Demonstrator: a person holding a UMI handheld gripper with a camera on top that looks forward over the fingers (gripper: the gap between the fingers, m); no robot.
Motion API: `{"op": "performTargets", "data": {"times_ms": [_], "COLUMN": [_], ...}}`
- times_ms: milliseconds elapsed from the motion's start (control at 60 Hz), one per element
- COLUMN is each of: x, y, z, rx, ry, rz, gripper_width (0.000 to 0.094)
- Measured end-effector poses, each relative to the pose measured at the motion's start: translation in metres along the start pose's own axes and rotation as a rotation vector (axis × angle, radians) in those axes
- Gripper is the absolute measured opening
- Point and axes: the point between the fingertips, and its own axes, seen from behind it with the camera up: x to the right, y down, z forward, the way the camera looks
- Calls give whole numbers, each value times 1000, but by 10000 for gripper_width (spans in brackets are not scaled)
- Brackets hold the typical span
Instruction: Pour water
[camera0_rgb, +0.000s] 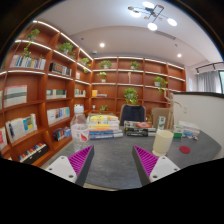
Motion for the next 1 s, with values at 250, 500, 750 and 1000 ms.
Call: {"op": "performTargets", "data": {"times_ms": [250,500,750,1000], "x": [-112,-128,-129,-131], "y": [29,22,8,20], "z": [52,122,145,157], "rx": [-13,23,19,51], "ry": [-102,-62,-38,-35], "rz": [42,91,72,65], "gripper_width": [818,813,544,368]}}
